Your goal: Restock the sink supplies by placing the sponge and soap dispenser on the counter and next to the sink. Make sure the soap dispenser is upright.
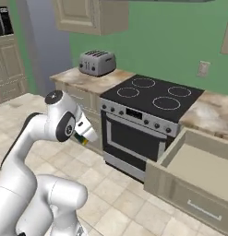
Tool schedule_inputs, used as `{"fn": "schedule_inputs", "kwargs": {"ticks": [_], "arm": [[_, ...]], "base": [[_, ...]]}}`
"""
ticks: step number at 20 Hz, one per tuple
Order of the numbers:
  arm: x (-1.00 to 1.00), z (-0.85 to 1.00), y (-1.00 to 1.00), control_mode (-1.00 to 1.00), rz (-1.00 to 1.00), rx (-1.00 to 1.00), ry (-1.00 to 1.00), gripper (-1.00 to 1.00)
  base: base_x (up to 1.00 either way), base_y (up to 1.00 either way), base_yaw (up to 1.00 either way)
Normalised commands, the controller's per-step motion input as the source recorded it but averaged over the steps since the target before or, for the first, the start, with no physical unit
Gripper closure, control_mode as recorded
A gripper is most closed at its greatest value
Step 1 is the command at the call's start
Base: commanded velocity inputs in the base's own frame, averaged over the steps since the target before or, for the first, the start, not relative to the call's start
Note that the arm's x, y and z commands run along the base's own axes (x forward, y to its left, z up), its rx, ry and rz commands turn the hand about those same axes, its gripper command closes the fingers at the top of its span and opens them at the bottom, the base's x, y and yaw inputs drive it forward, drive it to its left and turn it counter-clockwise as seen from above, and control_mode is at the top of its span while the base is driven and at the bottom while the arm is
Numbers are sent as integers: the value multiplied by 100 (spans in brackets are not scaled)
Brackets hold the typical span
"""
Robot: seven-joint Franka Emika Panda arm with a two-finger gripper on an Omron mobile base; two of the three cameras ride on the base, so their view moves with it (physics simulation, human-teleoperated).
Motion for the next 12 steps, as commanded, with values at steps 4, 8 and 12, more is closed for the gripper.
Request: {"fn": "schedule_inputs", "kwargs": {"ticks": [4,8,12], "arm": [[0,0,0,100,0,0,0,100],[0,0,0,100,0,0,0,100],[0,0,0,100,0,0,0,100]], "base": [[1,96,67],[21,85,61],[93,21,54]]}}
